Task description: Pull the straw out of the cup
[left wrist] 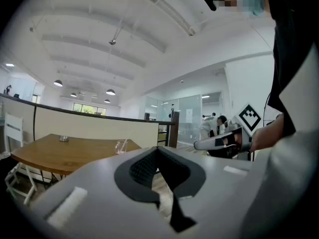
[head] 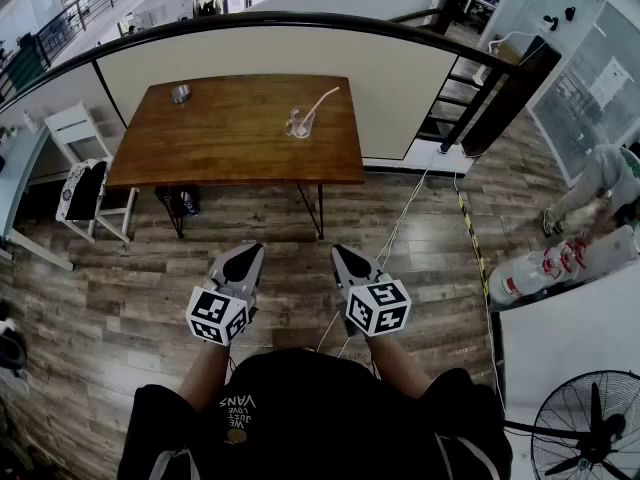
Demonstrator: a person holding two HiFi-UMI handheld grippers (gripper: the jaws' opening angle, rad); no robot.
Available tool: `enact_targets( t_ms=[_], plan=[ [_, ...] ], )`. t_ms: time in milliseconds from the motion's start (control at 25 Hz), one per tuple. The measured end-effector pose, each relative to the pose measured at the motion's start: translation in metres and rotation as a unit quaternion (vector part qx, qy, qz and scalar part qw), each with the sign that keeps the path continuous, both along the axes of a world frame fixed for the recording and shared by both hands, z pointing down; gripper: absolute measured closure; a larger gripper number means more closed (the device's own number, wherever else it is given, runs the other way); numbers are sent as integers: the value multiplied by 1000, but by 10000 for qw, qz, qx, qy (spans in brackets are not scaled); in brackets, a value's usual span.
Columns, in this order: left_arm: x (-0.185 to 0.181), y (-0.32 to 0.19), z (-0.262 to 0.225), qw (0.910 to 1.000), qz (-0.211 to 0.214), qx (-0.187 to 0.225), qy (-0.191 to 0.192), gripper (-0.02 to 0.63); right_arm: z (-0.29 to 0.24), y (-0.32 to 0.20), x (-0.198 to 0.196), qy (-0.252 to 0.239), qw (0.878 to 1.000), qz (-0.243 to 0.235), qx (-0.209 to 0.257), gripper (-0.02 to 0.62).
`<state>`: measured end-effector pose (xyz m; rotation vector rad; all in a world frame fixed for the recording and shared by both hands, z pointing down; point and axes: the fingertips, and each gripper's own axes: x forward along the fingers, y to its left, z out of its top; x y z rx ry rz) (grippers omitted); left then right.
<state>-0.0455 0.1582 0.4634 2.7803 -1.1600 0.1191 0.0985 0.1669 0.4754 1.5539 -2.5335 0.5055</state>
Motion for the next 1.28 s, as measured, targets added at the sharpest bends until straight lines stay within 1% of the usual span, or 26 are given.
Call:
enact_targets(
  t_ms=[120,160,200,240,280,400,680,1000,1280],
  plan=[
    [11,2,4,9999,146,2,-5,594,1,-3,2,-242,9996,-91,62,580],
    [14,2,5,9999,163,-17,4,580,2,-4,3,-281,9995,-116,63,577],
    [15,1,7,9999,152,-49,12,526,3,-5,4,-311,9994,-134,53,567],
    [16,0,9,9999,118,-91,10,437,3,-7,5,-339,9993,-146,35,524],
    [16,-3,10,9999,75,-130,-4,397,3,-9,5,-359,9992,-156,12,469],
    [12,-10,15,9998,24,-193,-37,397,6,-16,5,-352,9992,-161,-32,462],
    [11,-47,28,9993,148,-331,-38,397,11,-52,10,-398,9991,82,-94,463],
    [4,-120,28,9982,461,-376,-27,396,10,-122,6,-446,9978,474,-92,463],
    [-11,-182,30,9962,753,-422,-60,397,12,-179,-6,-440,9954,829,-166,463]
  ],
)
